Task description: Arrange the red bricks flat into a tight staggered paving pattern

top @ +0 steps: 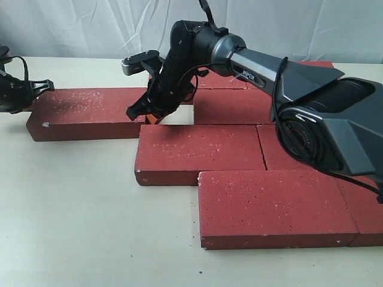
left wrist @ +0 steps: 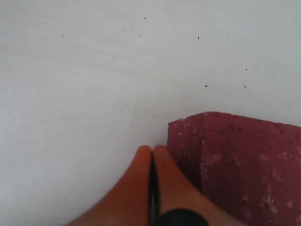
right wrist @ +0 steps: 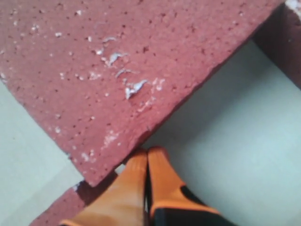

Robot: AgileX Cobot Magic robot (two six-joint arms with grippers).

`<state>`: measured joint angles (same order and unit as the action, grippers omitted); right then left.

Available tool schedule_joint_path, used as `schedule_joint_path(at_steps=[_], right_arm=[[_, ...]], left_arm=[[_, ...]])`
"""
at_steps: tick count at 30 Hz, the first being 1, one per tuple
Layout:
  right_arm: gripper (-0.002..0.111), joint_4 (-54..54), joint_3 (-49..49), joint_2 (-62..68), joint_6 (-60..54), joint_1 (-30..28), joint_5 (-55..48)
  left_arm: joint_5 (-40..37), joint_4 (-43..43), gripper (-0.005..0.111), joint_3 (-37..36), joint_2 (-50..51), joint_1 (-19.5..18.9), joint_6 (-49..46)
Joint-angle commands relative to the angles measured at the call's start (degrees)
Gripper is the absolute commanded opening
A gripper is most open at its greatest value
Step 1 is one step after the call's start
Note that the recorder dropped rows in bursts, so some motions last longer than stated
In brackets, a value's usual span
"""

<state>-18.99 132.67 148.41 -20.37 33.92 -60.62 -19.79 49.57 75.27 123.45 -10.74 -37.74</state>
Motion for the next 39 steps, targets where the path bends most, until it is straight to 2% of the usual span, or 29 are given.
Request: schedule_joint_path(at_steps=[1, 6, 9, 13, 21, 31, 39], right_arm=[[-0.001, 1.11, 0.10, -1.29, -0.81, 0.35, -1.74], [-0.001, 2.66, 0.10, -2.12, -0.81, 0.35, -1.91], [-0.001, 7.35, 0.10, -2.12, -0.39, 0.35, -1.35], [-0.001, 13.99, 0.10, -1.89, 3.52, 0.06, 5.19], [-0.001, 8.57, 0.10, -0.49, 3.53, 0.06, 14.73], [-0.001, 7.85, 0.10, 1.41, 3.75, 0.17, 14.51], [-0.001, 6.90, 0.10, 0.98, 3.75, 0.50, 10.56]], left_arm=[[-0.11, 0.35, 0.000, 0.22, 0.16, 0.56, 0.01], [0.12, -0.18, 0.000, 0.22, 0.16, 0.56, 0.01], [0.28, -0.31, 0.000, 0.22, 0.16, 0.56, 0.01], [0.27, -0.30, 0.000, 0.22, 0.16, 0.22, 0.01], [-0.09, -0.19, 0.000, 0.22, 0.16, 0.00, 0.01], [-0.32, -0.29, 0.000, 0.22, 0.16, 0.00, 0.01], [-0.59, -0.29, 0.000, 0.22, 0.16, 0.00, 0.01]])
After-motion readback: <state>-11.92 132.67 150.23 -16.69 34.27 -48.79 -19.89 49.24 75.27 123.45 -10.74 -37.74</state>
